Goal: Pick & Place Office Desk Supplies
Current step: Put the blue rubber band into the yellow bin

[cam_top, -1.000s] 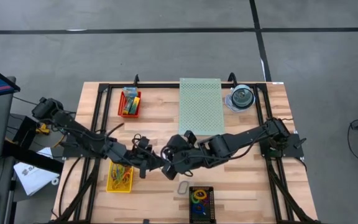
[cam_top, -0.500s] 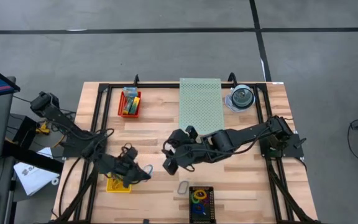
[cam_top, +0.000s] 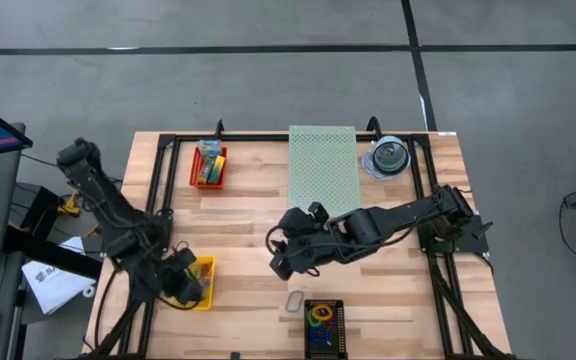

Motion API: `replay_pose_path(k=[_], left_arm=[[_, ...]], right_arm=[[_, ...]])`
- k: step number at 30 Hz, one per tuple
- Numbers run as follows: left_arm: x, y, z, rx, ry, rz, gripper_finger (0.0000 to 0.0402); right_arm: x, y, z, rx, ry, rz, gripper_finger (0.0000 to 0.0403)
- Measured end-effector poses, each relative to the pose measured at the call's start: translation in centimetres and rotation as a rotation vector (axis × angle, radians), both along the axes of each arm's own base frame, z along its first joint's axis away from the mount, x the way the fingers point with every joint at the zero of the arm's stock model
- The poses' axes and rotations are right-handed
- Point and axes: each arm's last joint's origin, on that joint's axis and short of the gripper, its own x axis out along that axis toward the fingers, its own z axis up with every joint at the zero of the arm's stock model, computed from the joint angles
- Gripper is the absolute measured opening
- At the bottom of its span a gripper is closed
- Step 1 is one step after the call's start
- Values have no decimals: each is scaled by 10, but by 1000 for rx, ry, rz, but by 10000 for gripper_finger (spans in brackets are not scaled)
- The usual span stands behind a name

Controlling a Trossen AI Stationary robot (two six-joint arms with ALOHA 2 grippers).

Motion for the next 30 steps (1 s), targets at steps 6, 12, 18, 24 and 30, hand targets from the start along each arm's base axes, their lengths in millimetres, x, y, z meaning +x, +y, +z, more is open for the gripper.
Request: replay_pose_path(k=[6, 12, 18, 24, 30], left_arm=[[-10, 0, -24, 7, 296, 142, 0], [-5, -1, -30, 33, 320, 162, 29], [-2, 2, -30, 37, 317, 173, 108], [-2, 7, -33, 68, 358, 189, 218], [6, 7, -29, 87, 231, 194, 280]], right_arm=[[-7, 2, -4, -12, 44, -41, 203], [-10, 5, -5, -26, 58, -56, 203], [-11, 8, -5, -28, 56, -51, 202], [-15, 12, -7, -36, 81, -42, 202], [-36, 16, -21, -48, 216, -154, 202]])
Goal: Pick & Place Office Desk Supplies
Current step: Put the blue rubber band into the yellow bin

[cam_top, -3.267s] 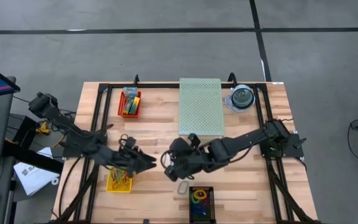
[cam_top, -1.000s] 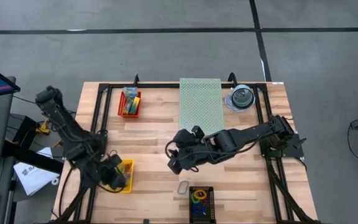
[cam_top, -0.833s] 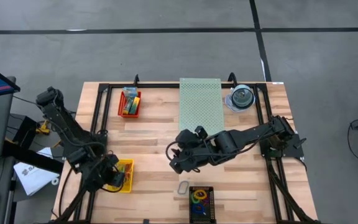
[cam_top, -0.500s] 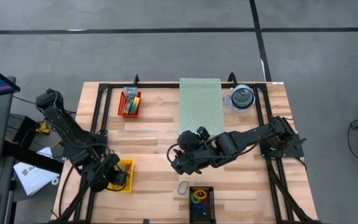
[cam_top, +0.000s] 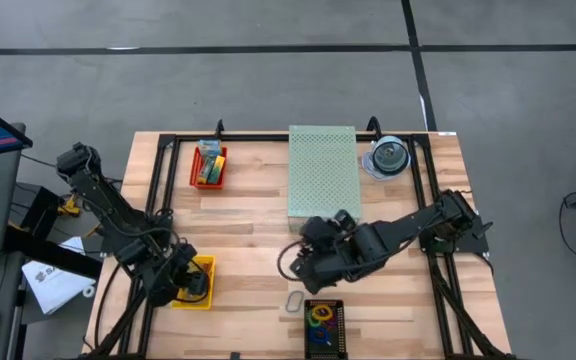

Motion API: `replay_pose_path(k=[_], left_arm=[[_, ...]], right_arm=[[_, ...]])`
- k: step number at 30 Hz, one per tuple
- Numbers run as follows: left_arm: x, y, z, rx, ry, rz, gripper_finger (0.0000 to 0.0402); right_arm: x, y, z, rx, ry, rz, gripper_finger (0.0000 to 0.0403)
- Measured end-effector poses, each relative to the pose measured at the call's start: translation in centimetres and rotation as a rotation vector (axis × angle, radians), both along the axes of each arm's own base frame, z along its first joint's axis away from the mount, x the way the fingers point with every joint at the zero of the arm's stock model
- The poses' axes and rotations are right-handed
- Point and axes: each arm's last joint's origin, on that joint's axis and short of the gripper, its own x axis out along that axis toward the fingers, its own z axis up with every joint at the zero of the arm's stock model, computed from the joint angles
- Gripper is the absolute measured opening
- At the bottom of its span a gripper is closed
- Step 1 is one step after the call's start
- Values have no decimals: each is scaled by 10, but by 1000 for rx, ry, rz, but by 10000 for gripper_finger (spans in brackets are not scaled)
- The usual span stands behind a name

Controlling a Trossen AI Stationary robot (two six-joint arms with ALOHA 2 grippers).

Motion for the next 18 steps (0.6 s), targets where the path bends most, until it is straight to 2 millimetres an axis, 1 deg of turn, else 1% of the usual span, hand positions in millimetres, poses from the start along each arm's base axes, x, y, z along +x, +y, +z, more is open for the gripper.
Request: replay_pose_path(k=[3, 7, 9, 11, 14, 16, 18], left_arm=[[11, -6, 9, 47, -213, -40, 283], [30, -13, 31, 113, -519, -106, 272], [41, -11, 42, 157, -639, -141, 264], [51, -7, 51, 218, -734, -155, 254], [67, 3, 55, 311, -791, -217, 240], [80, 9, 53, 344, -755, -288, 232], [95, 14, 46, 377, -685, -392, 225]], right_arm=[[-9, 6, -11, 14, 38, -75, 202], [-17, 20, -31, 103, 80, -128, 202], [-21, 27, -43, 144, 98, -165, 202], [-25, 34, -50, 166, 108, -196, 202], [-32, 42, -50, 197, 89, -226, 202], [-36, 46, -48, 216, 72, -244, 202], [-43, 48, -43, 226, 61, -263, 202]])
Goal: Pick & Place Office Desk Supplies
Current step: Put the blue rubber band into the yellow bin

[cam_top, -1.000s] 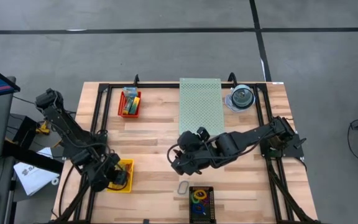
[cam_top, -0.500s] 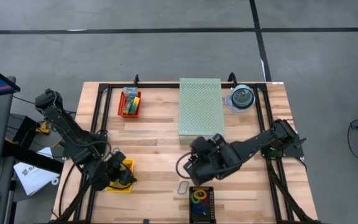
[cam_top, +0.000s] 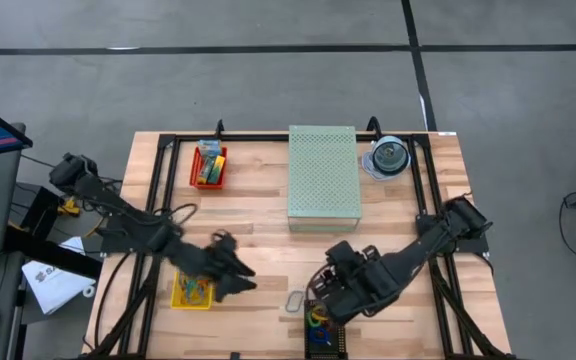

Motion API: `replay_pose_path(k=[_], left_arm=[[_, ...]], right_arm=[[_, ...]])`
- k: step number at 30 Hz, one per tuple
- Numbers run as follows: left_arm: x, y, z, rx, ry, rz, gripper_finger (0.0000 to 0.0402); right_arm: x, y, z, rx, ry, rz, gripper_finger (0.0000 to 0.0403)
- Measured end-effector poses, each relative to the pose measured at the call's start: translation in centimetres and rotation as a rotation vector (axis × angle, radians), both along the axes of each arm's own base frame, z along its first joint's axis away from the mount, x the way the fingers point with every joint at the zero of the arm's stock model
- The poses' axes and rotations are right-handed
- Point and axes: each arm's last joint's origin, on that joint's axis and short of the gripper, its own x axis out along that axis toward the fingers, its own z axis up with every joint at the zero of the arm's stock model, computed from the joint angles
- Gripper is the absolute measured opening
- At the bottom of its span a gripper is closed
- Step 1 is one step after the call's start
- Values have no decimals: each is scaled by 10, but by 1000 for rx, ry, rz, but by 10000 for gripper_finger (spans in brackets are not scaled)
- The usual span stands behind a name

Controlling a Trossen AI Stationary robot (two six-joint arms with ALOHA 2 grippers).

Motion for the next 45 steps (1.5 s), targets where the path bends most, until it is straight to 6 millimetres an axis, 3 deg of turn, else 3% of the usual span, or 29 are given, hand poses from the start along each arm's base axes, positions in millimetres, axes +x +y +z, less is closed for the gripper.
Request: replay_pose_path(k=[5, 11, 17, 23, 32, 45], left_arm=[[39, -6, -11, 295, 104, -174, 218], [68, -18, -31, 593, 126, -300, 220], [85, -25, -78, 820, 180, -432, 217], [108, -31, -115, 804, 111, -490, 228], [124, -24, -143, 791, 91, -447, 242], [130, -18, -159, 804, 113, -392, 168]], right_arm=[[-20, 2, 18, 18, -66, -56, 202], [-47, 1, 42, 17, -173, -107, 202], [-63, -1, 60, 26, -251, -97, 202], [-71, -9, 71, 52, -279, -103, 202], [-74, -11, 74, 67, -290, -110, 202], [-74, -11, 74, 70, -292, -117, 202]])
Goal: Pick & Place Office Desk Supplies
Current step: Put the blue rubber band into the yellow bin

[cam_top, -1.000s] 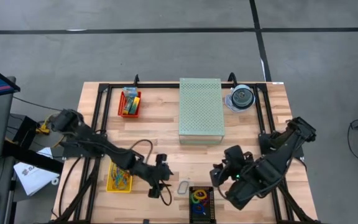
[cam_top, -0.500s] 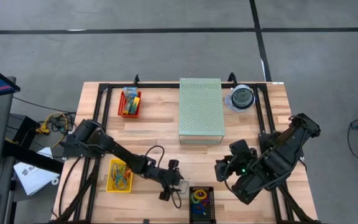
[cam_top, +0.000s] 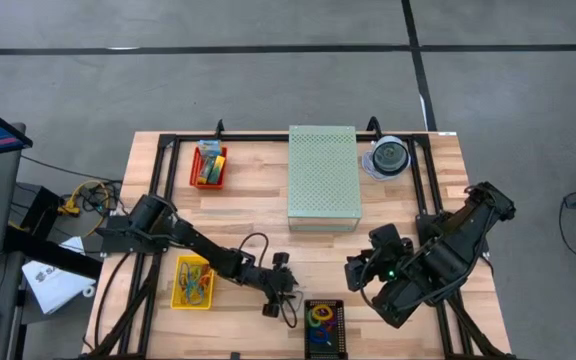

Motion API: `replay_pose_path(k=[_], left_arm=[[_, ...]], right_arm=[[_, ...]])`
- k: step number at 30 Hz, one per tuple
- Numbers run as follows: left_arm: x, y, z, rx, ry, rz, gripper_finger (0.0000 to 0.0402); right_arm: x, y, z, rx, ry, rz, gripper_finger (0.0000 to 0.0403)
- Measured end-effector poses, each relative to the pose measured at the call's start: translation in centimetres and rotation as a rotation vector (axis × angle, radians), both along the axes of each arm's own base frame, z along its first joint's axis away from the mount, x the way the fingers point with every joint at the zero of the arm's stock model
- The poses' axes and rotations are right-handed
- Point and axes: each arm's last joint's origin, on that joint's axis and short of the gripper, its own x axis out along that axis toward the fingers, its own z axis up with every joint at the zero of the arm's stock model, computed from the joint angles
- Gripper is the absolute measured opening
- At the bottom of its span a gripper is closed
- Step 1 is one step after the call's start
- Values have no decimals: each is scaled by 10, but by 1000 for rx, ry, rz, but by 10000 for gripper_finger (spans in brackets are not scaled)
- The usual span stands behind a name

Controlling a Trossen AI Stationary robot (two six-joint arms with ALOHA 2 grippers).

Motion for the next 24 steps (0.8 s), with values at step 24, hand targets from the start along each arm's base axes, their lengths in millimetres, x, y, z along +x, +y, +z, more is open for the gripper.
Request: replay_pose_path(k=[24], left_arm=[[2, 15, 16, -136, 1, 206, 1]], right_arm=[[1, -1, 0, -25, 2, 15, 202]])
